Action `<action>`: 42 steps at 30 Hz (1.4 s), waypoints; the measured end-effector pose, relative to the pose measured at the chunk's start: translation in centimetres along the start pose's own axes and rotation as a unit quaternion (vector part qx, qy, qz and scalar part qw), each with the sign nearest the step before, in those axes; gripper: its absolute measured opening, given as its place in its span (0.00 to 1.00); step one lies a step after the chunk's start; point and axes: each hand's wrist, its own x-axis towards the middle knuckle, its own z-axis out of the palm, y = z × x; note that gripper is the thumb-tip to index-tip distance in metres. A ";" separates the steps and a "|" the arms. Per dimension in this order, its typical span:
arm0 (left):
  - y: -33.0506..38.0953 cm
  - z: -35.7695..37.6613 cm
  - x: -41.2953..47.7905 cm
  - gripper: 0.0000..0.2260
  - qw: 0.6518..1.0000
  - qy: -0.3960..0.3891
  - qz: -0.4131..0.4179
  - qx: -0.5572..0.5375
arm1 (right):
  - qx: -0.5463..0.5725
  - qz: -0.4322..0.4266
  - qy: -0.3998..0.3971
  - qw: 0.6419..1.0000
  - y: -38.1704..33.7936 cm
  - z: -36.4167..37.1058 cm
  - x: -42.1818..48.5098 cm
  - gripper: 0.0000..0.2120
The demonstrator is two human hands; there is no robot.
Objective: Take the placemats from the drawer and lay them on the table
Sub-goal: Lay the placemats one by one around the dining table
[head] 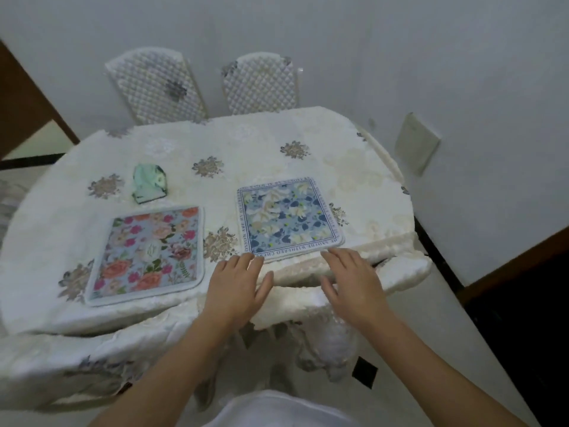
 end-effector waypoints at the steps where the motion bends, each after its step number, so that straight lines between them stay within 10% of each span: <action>1: -0.5 0.2 0.7 0.22 1.000 -0.004 -0.007 0.001 | -0.003 -0.011 -0.004 1.000 0.0 0.1 0.9 0.22; 13: -1.1 4.3 11.2 0.26 0.997 -0.069 -0.015 -0.028 | -0.009 0.045 -0.081 0.996 6.5 1.1 8.1 0.29; 28: -6.8 9.8 16.9 0.25 0.933 -0.169 -0.295 -0.115 | 0.140 0.031 -0.184 0.972 13.6 10.0 24.6 0.23; 42: -4.6 11.2 18.1 0.16 0.889 -0.048 -0.407 -0.203 | 0.262 0.184 -0.159 0.934 15.2 13.8 23.9 0.22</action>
